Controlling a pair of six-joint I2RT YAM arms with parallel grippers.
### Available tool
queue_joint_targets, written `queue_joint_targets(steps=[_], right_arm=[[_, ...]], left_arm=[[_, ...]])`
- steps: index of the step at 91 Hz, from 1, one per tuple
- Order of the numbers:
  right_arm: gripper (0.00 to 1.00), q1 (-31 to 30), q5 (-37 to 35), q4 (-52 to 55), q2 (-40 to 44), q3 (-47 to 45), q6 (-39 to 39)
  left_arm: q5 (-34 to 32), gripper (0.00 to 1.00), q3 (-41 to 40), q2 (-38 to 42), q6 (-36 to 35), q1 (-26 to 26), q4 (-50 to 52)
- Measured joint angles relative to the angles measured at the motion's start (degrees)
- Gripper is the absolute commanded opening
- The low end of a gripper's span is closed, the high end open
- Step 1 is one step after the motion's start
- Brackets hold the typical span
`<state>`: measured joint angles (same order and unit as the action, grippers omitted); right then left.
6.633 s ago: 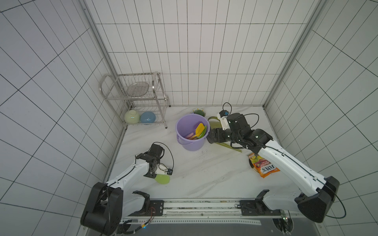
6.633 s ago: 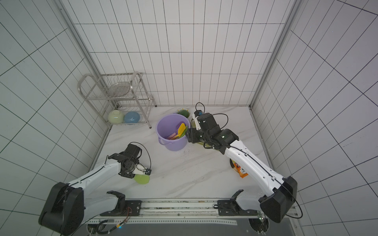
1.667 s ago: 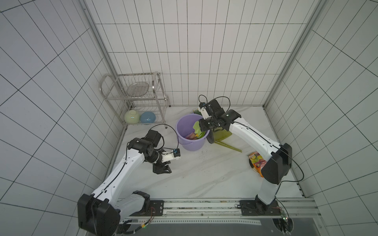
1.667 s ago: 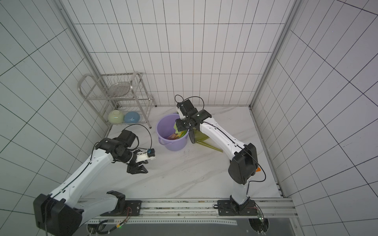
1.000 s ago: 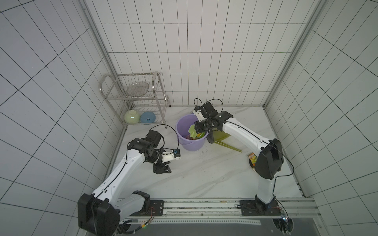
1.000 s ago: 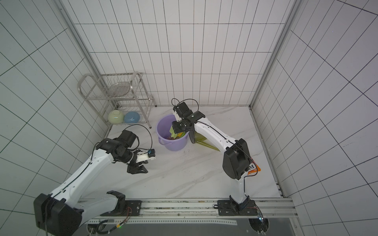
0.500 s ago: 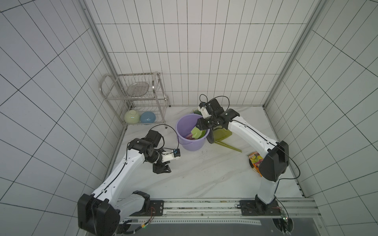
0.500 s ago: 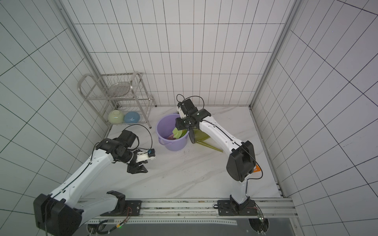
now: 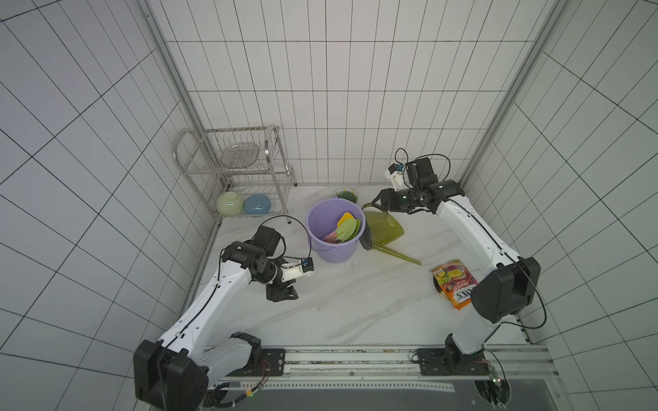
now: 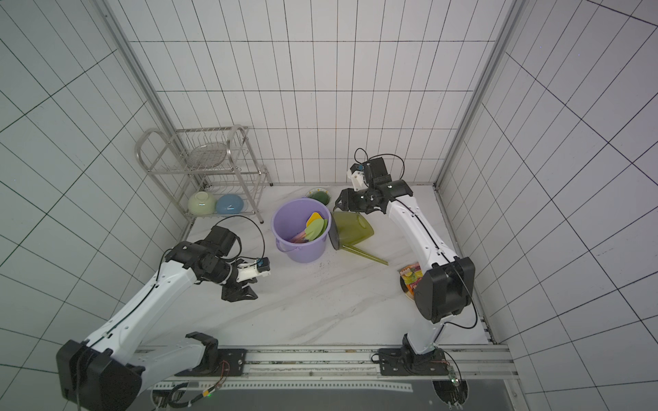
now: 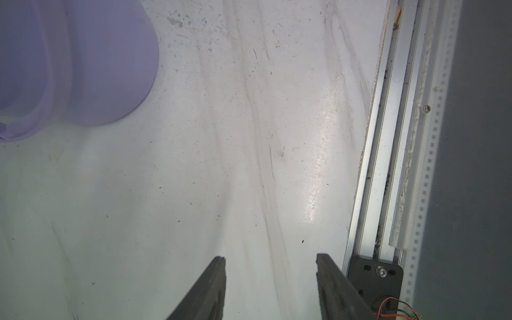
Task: Organize the gardening tools
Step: Adjust the gardening tool at the center of the board.
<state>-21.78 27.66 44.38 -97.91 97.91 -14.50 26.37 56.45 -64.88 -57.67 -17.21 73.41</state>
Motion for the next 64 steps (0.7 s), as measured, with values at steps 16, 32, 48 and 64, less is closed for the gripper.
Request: queue_joint_targets(steps=[16,32,48,64], right_arm=[[0.54,9.46,10.6,-2.36,0.28,-6.93,-0.28],[0.56,16.39,17.07,-6.38,0.17,-13.0,-1.49],[0.56,19.91,20.39,-9.73,-0.81,-17.2,-2.89],[0.56,19.89,21.14,-12.83,-0.94,-23.23,-4.44]], left_arm=[[0.0,0.54,0.02,0.11,0.24,0.0,-0.11],[0.02,0.54,0.24,0.46,0.63,-0.07,-0.11],[0.02,0.54,0.35,0.66,2.82,-0.11,-1.11],[0.0,0.54,0.35,0.63,5.7,-0.11,-3.85]])
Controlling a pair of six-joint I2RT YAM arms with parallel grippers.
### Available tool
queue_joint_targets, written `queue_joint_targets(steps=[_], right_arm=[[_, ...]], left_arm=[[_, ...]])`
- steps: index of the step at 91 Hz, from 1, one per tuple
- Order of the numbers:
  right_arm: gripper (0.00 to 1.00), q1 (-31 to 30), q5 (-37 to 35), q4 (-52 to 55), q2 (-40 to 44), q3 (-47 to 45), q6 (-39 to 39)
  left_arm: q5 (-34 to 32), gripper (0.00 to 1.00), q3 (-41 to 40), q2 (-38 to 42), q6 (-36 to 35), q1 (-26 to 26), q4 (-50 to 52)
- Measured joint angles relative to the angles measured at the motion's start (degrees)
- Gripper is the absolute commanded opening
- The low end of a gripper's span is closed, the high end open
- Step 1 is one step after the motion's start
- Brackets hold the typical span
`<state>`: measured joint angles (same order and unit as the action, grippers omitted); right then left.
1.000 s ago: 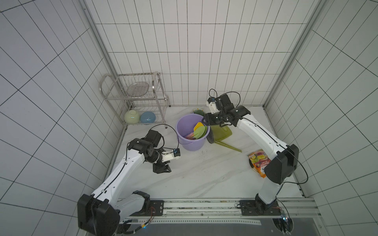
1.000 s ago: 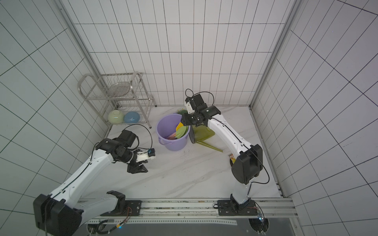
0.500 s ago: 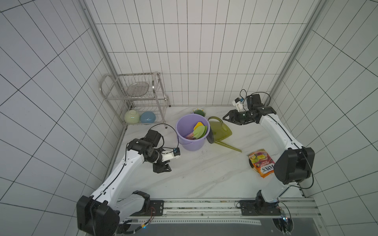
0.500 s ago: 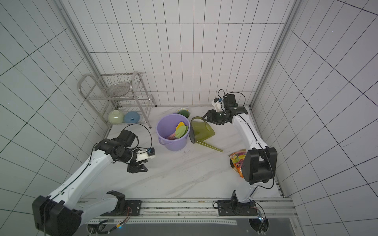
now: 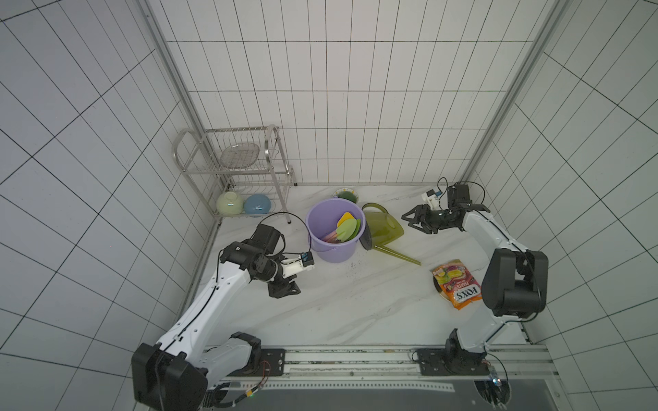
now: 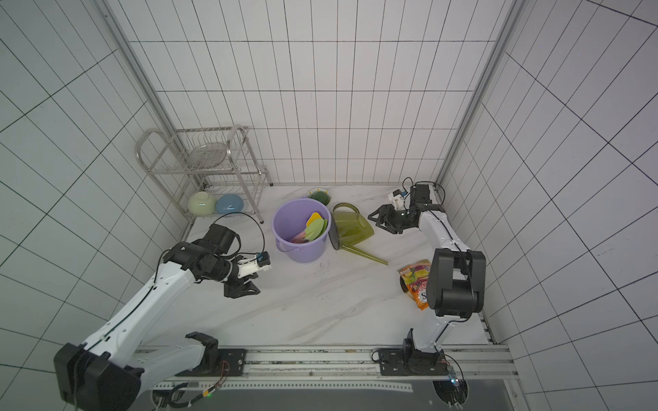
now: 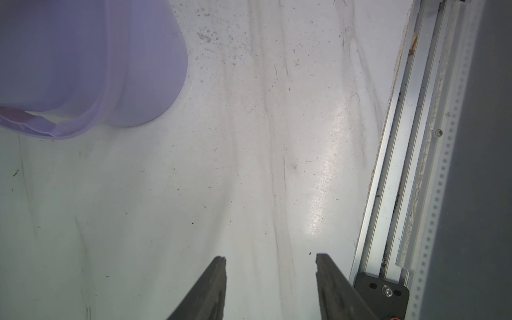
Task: Organize the gardening tools
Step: Adjust the gardening tool at the center of the board.
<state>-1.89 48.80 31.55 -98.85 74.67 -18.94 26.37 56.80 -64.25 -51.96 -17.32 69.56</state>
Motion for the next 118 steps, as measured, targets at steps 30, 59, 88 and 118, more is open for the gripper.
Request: queue_joint_targets(steps=[30,59,88,118], right_arm=[[0.58,0.02,-0.04,-1.46,-3.45,-0.26,1.86],[0.73,0.87,3.39,6.27,-18.08,14.21,12.57],[0.75,4.2,14.62,15.56,-28.09,25.0,21.09],[0.75,4.24,24.09,21.0,-37.05,32.68,25.03]], left_arm=[[0.02,0.54,0.2,0.0,1.7,0.0,-1.57],[0.02,0.54,0.2,-0.02,1.7,-0.22,-1.66],[0.09,0.53,-0.15,-0.48,1.62,-0.26,-1.66],[1.7,0.53,-0.39,-0.94,1.66,-0.26,-1.9]])
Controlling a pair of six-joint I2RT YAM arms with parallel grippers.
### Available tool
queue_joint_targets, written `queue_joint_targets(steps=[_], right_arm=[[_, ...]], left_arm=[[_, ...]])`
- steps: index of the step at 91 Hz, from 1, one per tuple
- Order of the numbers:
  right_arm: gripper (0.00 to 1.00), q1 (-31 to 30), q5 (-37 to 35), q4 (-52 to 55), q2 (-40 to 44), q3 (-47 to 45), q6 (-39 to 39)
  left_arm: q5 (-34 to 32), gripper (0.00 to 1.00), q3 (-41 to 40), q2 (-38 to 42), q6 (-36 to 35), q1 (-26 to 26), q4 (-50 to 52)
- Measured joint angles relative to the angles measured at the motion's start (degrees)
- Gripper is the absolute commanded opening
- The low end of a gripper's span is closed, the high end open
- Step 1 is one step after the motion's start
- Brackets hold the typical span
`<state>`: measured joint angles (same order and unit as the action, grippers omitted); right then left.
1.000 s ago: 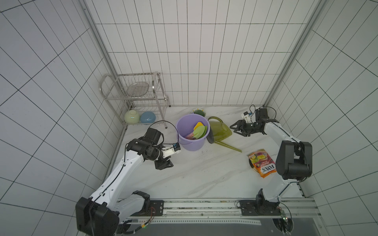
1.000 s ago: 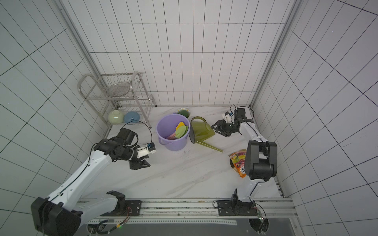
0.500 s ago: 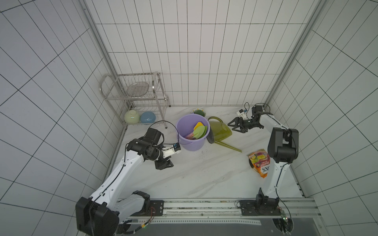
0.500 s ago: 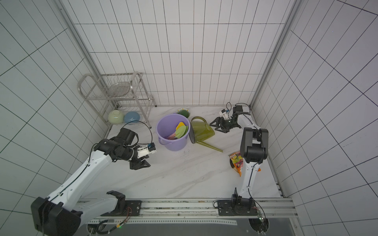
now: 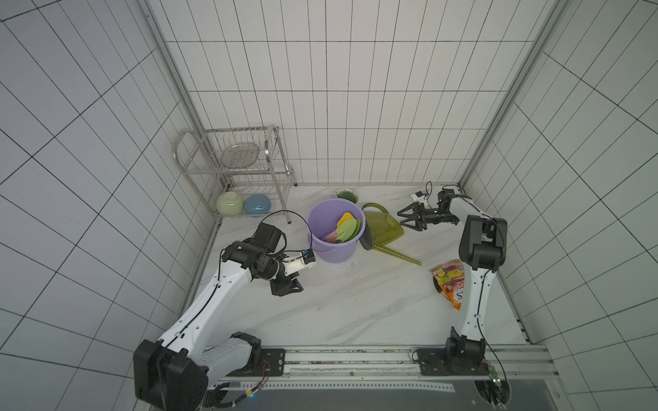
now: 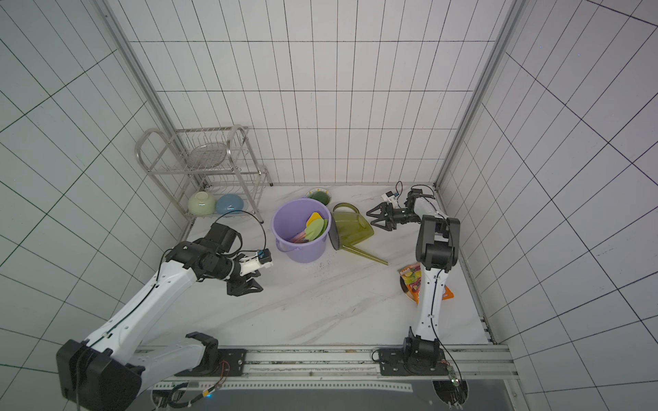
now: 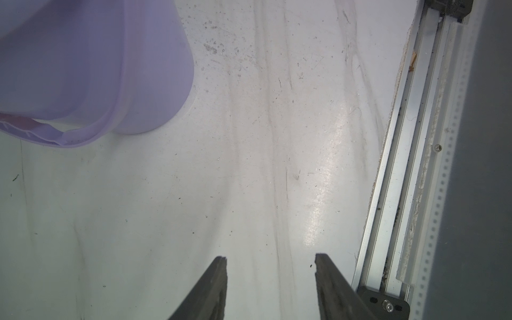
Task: Organize the gardening tools
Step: Adjust the gardening tool at the center of the board.
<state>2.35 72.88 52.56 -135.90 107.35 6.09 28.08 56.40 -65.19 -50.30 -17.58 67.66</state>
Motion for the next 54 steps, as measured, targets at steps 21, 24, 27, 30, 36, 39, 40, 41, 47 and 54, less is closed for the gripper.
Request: queue_joint_targets(steps=[21,24,27,30,36,39,40,41,47,54], right_arm=[[0.73,-1.92,1.73,1.73,-4.09,4.42,0.66],[0.73,-2.43,1.92,1.88,-4.66,4.9,0.68],[0.72,-2.84,2.12,1.95,-5.09,5.22,0.68],[0.71,-3.21,2.27,2.12,-5.51,5.53,0.7],[0.69,-3.98,2.78,2.23,-6.12,5.75,0.79],[0.68,-4.24,2.95,2.29,-6.23,5.75,0.76],[0.68,-4.35,2.95,2.32,-6.32,5.75,0.81],[0.68,-4.39,2.99,2.36,-6.4,5.79,0.74],[0.66,-4.85,3.41,2.64,-6.86,6.36,0.74],[0.65,-5.51,4.13,2.71,-7.63,7.3,0.72]], left_arm=[[0.81,0.53,-0.26,-0.5,0.44,0.0,-0.74],[0.87,0.53,-0.28,-0.52,0.48,-0.04,-0.83],[0.94,0.53,-0.28,-0.5,0.57,-0.07,-0.92],[0.94,0.53,-0.28,-0.52,0.63,-0.11,-1.03],[0.94,0.53,-0.31,-0.52,0.81,-0.22,-1.09],[0.96,0.53,-0.37,-0.5,0.83,-0.28,-1.14],[0.96,0.53,-0.39,-0.5,0.85,-0.28,-1.16],[0.96,0.53,-0.39,-0.5,0.85,-0.28,-1.16],[0.96,0.53,-0.5,-0.5,0.94,-0.33,-1.27],[0.94,0.53,-0.55,-0.5,1.05,-0.33,-1.4]])
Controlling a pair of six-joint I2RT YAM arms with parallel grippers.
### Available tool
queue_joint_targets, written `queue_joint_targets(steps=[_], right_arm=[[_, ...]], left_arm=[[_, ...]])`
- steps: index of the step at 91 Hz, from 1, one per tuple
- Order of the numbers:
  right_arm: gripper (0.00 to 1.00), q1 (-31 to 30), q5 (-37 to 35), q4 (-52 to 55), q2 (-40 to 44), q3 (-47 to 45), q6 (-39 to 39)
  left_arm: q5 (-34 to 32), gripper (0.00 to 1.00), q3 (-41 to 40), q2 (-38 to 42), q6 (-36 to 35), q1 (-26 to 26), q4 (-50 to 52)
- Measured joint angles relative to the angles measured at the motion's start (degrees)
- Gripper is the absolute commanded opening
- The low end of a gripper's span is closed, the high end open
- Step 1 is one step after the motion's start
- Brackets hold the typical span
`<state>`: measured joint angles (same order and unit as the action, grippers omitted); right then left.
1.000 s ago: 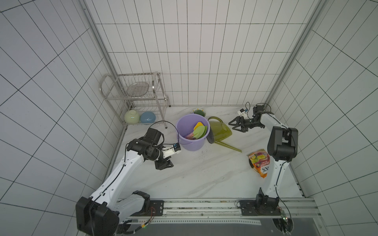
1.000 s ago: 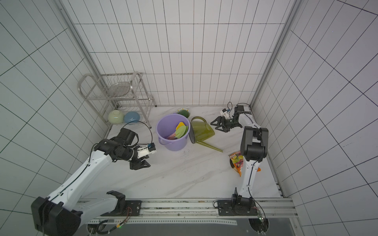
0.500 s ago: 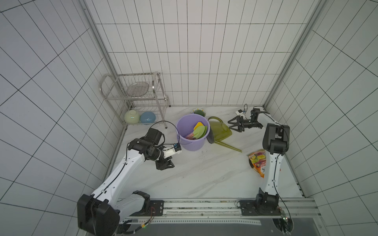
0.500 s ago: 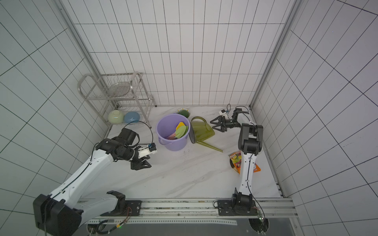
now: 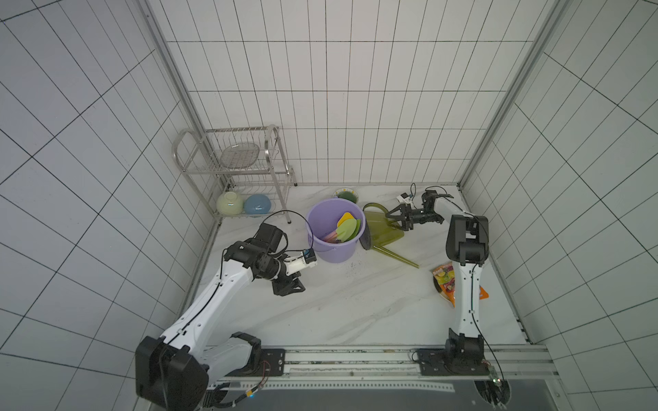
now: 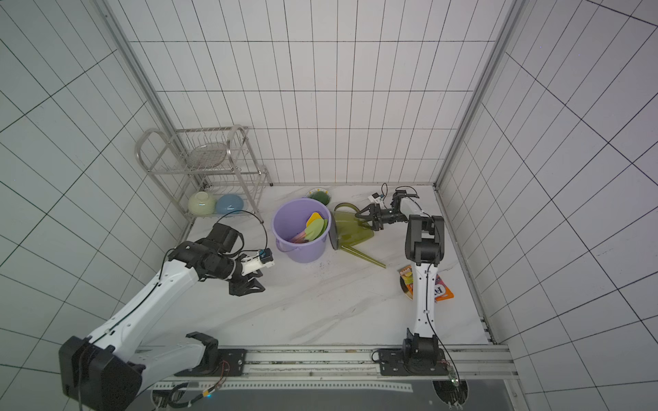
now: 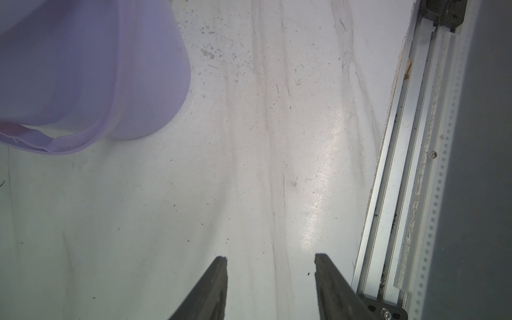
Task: Organize the gardening tools
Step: Adjust the gardening tool at the center of the board.
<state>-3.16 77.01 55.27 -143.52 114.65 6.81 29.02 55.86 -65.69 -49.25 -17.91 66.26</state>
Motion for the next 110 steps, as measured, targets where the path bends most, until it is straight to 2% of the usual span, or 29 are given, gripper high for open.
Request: queue_joint_targets(steps=[25,58,71,83,94,110], right_arm=[[0.57,-1.49,3.3,0.13,-1.73,1.09,0.09],[0.26,-1.49,10.16,1.84,-1.31,0.98,-0.44],[0.12,-1.44,9.6,2.58,0.63,0.26,0.28],[0.0,-0.96,7.23,5.81,2.89,0.26,2.21],[0.0,-0.26,1.64,9.42,6.78,0.46,3.65],[0.0,0.17,-11.04,15.56,11.58,5.99,5.7]], left_arm=[[-0.02,0.53,-0.09,0.02,0.42,-0.04,-0.76],[-0.55,0.53,-1.05,1.11,0.48,-0.24,-0.9],[-0.66,0.53,-1.05,1.6,0.85,-0.33,-0.92],[-0.72,0.53,-1.05,1.92,1.29,-0.35,-1.03],[-0.74,0.53,-1.03,1.99,1.9,-0.48,-1.4],[-0.68,0.53,-0.98,2.32,2.91,-0.68,-2.12]])
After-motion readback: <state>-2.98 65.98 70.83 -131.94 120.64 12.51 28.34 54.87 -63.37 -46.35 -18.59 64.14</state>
